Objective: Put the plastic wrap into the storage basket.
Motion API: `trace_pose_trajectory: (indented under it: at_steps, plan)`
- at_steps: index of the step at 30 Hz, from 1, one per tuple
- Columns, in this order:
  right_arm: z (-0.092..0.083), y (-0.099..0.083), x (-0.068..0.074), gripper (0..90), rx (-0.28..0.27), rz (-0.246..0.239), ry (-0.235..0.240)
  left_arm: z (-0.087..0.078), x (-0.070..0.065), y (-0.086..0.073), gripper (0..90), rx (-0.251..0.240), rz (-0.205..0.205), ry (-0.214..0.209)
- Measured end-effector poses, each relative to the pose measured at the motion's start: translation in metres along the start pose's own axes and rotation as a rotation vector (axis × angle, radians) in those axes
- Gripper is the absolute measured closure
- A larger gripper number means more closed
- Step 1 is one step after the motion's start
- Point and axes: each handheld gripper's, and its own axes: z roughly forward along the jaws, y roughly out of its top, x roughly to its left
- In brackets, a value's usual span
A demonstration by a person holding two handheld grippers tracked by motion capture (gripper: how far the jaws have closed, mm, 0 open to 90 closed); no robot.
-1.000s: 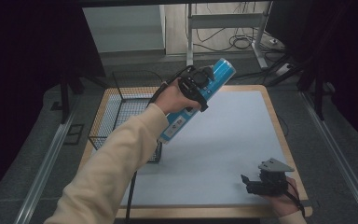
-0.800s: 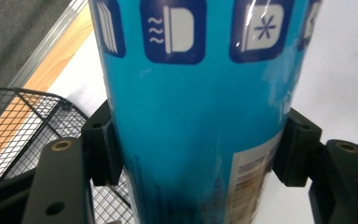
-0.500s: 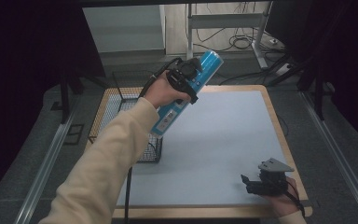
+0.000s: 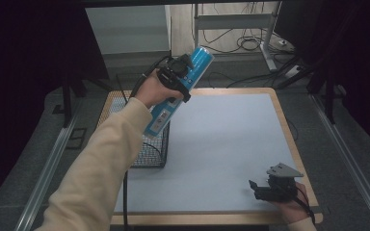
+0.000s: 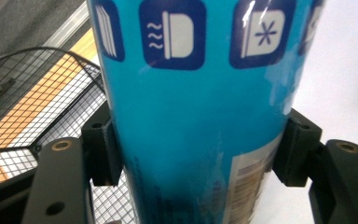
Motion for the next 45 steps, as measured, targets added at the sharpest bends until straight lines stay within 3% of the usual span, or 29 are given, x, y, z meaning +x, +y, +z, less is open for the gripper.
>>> trace_pose_trajectory:
  at_steps: [9,13,23,36,45]
  plan:
    - [0.0,0.0,0.0,8.9,0.002,0.007,0.0,0.007,0.025,-0.013,31.6,0.02,-0.055,0.036]
    - [0.001,0.0,0.0,8.9,0.0,0.006,-0.001,0.012,0.032,-0.02,31.6,0.026,-0.076,0.028]
    - [0.001,0.0,0.0,8.9,0.0,0.006,-0.002,0.023,0.046,-0.033,31.6,0.04,-0.109,0.049]
    - [0.001,-0.001,0.0,8.9,0.005,0.006,-0.004,0.045,0.061,-0.041,31.6,0.065,-0.139,0.033]
    - [0.001,-0.001,0.0,8.9,0.003,0.004,-0.005,0.061,0.072,-0.049,31.6,0.076,-0.176,0.044]
